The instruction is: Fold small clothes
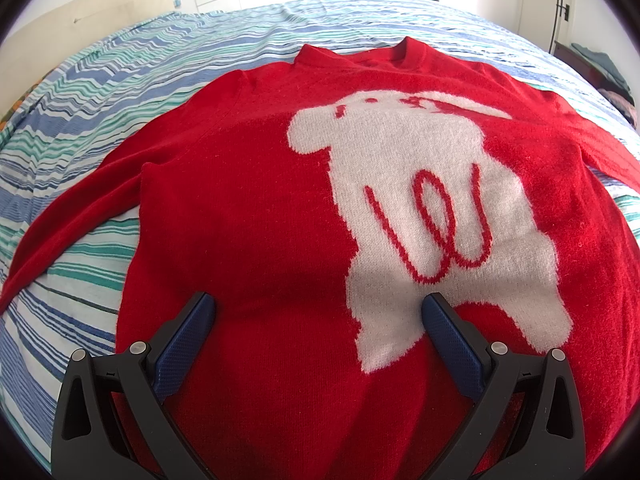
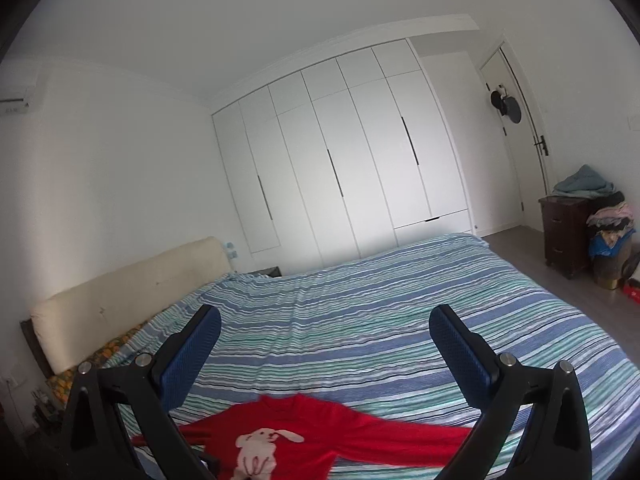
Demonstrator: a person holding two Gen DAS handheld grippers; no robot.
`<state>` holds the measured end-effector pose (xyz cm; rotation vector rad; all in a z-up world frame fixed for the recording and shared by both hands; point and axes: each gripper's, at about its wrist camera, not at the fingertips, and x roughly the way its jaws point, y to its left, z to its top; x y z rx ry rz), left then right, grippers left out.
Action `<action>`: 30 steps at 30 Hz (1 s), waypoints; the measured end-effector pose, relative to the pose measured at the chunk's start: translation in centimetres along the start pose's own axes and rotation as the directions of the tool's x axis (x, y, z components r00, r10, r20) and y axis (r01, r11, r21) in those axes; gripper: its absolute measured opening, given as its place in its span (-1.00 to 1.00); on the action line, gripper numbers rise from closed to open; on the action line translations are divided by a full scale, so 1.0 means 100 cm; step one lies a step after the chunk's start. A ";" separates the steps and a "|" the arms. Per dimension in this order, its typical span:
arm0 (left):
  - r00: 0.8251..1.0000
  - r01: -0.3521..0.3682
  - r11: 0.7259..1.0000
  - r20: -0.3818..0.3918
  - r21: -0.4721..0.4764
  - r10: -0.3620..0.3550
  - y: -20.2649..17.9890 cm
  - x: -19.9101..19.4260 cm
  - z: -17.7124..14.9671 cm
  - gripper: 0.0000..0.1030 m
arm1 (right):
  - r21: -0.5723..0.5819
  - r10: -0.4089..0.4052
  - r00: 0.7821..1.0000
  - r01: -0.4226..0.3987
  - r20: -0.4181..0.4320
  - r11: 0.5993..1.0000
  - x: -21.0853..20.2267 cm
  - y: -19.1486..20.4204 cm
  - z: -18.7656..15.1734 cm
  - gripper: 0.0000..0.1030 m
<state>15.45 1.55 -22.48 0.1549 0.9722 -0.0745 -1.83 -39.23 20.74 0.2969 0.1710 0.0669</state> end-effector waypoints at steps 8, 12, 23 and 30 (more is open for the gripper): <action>1.000 -0.002 1.000 0.001 -0.001 0.002 0.000 0.000 0.000 0.99 | -0.016 -0.065 0.988 0.063 -0.144 0.998 0.038 -0.036 -0.092 1.00; 1.000 -0.003 1.000 0.001 0.000 0.003 0.000 -0.001 -0.001 0.99 | -0.029 -0.131 0.928 0.129 -0.348 0.991 0.093 -0.072 -0.171 0.99; 1.000 -0.003 1.000 0.006 -0.004 0.003 -0.002 0.000 -0.002 0.99 | 0.640 0.049 0.864 0.331 -0.500 0.694 0.130 -0.262 -0.296 0.99; 0.998 0.035 0.999 -0.046 0.000 -0.035 0.003 0.000 0.004 0.99 | 0.784 0.038 0.884 0.393 -0.466 0.480 0.148 -0.321 -0.326 0.99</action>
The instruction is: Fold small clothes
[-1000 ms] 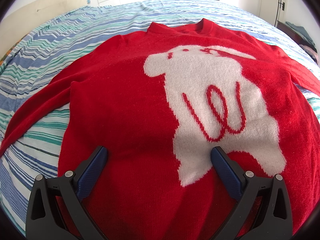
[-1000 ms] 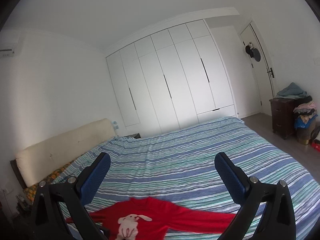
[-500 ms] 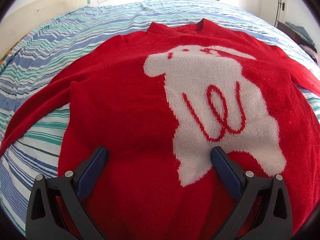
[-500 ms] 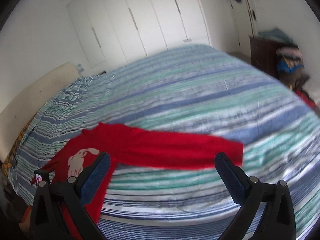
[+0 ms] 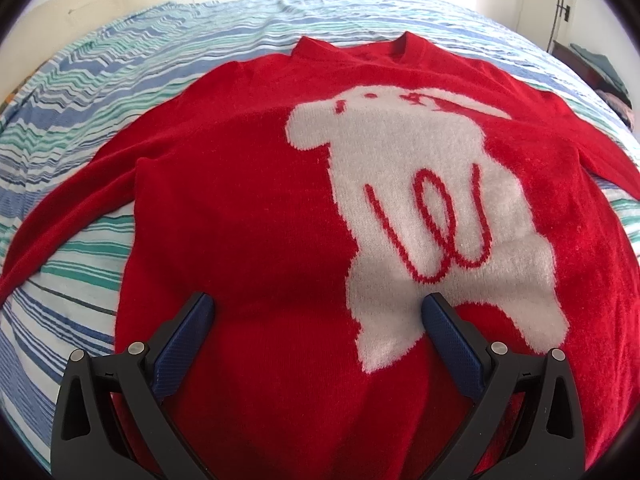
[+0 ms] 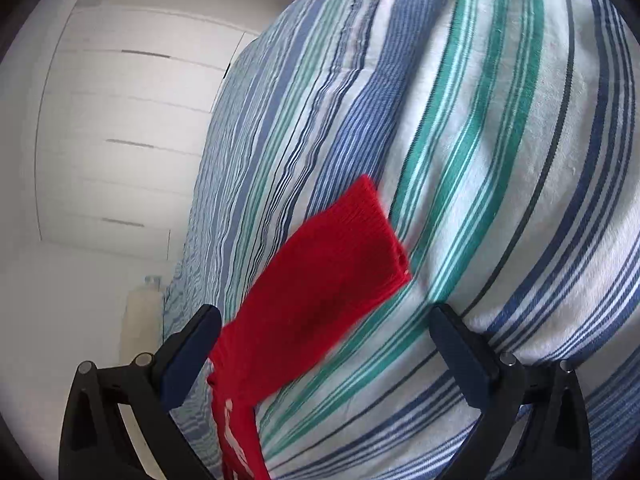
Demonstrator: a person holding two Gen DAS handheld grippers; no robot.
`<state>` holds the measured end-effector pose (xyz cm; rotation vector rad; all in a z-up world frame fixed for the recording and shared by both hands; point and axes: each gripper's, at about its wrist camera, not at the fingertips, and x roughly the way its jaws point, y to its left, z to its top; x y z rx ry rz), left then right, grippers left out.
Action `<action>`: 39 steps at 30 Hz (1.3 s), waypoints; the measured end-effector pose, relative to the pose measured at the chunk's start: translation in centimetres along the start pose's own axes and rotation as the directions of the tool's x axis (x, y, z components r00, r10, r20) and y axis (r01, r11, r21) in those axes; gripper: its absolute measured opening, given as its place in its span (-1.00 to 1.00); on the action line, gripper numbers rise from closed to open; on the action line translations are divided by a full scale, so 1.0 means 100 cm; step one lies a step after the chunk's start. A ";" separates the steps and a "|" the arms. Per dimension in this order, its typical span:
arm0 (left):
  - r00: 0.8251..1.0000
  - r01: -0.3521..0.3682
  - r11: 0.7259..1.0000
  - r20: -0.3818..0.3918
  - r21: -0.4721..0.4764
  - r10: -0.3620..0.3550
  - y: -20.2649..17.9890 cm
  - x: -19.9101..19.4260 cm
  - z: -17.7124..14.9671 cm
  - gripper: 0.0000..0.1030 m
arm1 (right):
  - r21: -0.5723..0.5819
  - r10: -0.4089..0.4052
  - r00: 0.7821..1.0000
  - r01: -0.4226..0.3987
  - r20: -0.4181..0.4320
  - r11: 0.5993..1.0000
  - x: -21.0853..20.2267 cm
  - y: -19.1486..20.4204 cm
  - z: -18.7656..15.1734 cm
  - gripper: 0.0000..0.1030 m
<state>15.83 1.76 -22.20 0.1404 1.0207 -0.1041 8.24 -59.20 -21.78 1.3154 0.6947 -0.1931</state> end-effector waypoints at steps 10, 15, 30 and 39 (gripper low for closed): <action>0.997 -0.009 0.996 0.080 -0.084 0.016 0.021 -0.078 -0.013 0.99 | -0.081 -0.232 0.971 0.236 0.058 0.968 0.021 0.018 0.016 -0.91; 0.984 0.024 0.980 0.178 -0.197 0.012 0.071 -0.124 -0.030 0.99 | -0.362 -0.087 0.993 0.110 0.079 0.926 -0.010 0.106 -0.007 -0.91; 0.994 0.003 0.854 0.092 -0.521 0.053 0.153 -0.110 -0.085 0.99 | -0.499 0.135 0.722 -0.588 -0.678 0.637 0.109 0.349 -0.291 0.95; 0.999 0.005 0.820 0.047 -0.573 0.027 0.162 -0.094 -0.093 0.99 | -0.469 0.054 0.835 -0.359 -0.548 0.807 0.137 0.278 -0.204 0.81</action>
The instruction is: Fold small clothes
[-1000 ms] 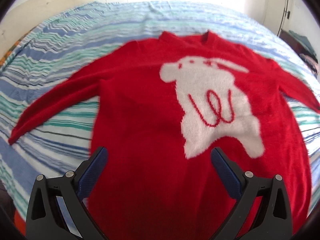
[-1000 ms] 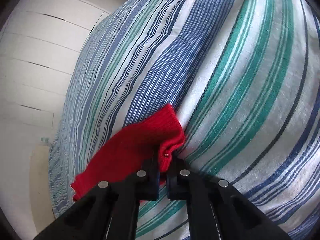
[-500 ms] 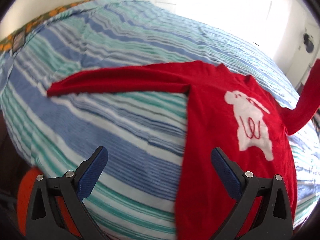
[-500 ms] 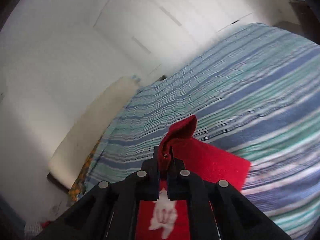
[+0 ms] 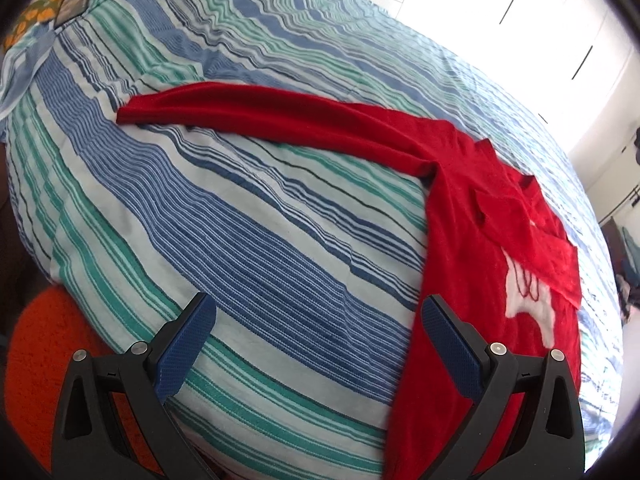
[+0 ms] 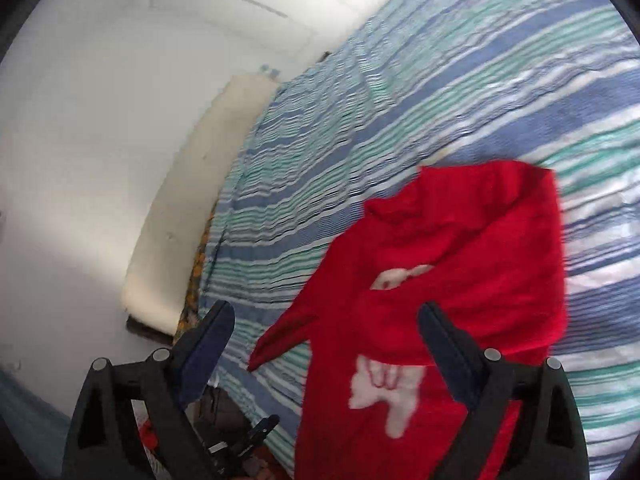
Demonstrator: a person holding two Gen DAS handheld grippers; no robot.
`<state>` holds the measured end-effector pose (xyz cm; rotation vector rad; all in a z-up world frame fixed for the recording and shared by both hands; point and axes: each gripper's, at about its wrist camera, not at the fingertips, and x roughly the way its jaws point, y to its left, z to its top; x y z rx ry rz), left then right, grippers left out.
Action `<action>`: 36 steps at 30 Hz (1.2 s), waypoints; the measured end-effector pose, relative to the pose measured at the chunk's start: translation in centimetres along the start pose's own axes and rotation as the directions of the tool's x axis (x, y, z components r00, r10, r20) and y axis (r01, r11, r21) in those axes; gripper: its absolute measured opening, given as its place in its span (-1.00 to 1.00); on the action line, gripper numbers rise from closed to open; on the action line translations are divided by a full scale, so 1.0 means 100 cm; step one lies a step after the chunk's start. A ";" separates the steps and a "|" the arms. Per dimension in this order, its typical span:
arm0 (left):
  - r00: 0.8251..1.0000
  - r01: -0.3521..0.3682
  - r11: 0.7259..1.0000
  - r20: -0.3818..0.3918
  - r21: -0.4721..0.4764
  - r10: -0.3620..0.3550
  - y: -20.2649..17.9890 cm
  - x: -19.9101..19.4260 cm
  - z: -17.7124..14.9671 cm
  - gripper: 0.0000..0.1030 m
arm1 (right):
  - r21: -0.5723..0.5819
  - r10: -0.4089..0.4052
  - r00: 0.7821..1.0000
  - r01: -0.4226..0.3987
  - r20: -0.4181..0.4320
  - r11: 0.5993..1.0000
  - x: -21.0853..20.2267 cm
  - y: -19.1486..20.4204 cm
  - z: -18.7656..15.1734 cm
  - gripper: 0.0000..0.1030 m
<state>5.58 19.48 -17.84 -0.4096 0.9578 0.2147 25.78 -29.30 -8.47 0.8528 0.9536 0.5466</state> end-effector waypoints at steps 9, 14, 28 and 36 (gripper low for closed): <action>1.000 -0.029 0.999 -0.010 0.034 0.029 -0.005 0.002 -0.004 0.99 | 0.296 -0.163 0.982 0.185 -0.097 0.937 0.048 -0.108 -0.017 0.76; 0.999 -0.032 0.999 -0.020 0.035 0.032 -0.004 0.006 -0.004 0.99 | 0.177 -0.279 0.957 0.290 -0.083 0.941 0.033 -0.100 -0.025 0.44; 0.987 0.155 0.977 -0.021 -0.144 -0.160 0.034 0.000 0.048 0.99 | -0.237 -0.369 0.927 0.345 -0.066 0.908 -0.033 -0.015 -0.189 0.59; 0.991 0.129 0.853 0.044 -0.506 -0.123 0.163 0.032 0.111 0.97 | -0.231 -0.405 0.912 0.381 -0.063 0.895 -0.035 -0.017 -0.194 0.59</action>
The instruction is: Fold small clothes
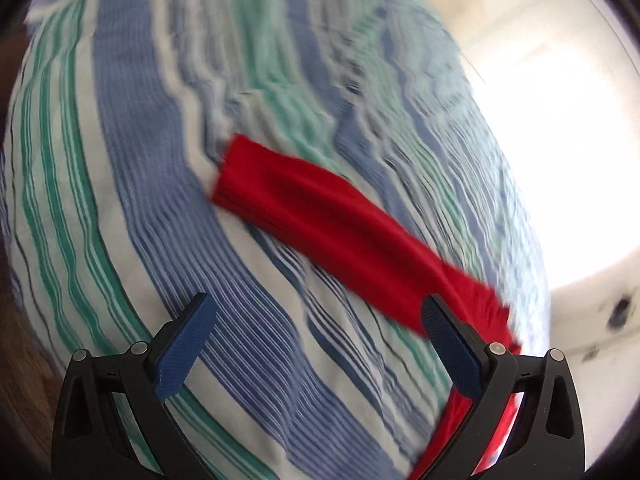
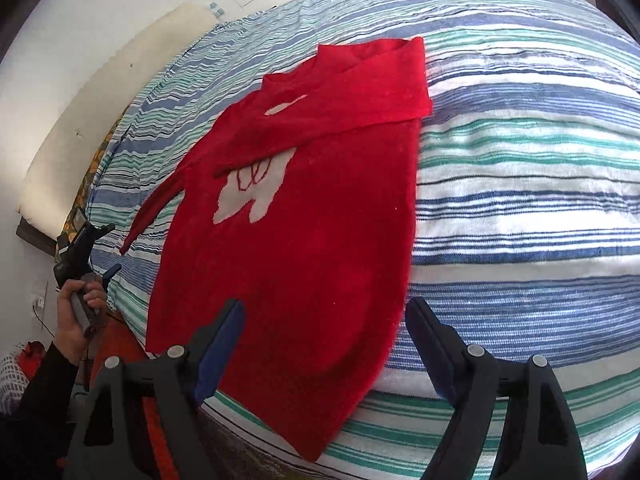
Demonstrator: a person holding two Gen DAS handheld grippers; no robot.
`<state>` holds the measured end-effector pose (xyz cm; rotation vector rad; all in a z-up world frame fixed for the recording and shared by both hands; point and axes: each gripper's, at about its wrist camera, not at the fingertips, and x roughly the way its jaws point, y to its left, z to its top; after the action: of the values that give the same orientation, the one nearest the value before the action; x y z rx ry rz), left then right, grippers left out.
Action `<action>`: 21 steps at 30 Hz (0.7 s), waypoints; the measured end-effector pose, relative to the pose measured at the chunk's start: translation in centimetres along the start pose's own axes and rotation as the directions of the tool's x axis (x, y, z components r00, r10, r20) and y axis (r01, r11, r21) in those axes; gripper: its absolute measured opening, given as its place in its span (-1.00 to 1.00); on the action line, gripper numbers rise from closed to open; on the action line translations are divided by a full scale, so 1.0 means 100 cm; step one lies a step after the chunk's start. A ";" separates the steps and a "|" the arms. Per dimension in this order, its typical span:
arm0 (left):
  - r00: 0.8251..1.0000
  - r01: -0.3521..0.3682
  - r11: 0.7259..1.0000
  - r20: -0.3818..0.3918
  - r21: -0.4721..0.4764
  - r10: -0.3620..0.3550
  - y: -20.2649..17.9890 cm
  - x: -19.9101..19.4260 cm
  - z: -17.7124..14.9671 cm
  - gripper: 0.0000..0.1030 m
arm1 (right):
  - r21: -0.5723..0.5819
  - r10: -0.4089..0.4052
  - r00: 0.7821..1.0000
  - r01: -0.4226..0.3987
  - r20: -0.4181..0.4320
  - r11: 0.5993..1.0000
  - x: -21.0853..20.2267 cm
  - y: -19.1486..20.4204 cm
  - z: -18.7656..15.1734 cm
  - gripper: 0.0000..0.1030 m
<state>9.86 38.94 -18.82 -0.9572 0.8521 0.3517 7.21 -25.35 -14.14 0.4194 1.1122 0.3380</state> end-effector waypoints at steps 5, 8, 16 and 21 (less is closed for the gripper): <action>0.993 0.122 0.977 0.017 -0.175 -0.121 0.035 0.019 0.025 0.97 | -0.028 0.015 1.000 -0.015 -0.001 1.000 0.005 0.017 0.009 0.60; 0.988 0.153 0.972 0.052 -0.180 -0.146 0.033 0.028 0.037 0.96 | -0.048 0.019 1.000 -0.020 -0.024 0.999 0.012 0.027 0.009 0.60; 0.996 0.011 0.993 0.091 -0.119 0.000 0.024 0.038 0.041 -0.93 | -0.075 0.026 0.998 -0.029 -0.050 0.997 0.020 0.041 0.003 0.60; 0.978 0.014 0.994 0.204 0.105 -0.035 -0.063 -0.005 0.033 -0.93 | -0.068 0.038 0.998 -0.041 -0.045 0.997 0.019 0.039 0.000 0.60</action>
<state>14.96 38.27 -13.84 -0.8188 0.6631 0.3750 7.77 -21.06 -13.68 0.3745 1.1329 0.4209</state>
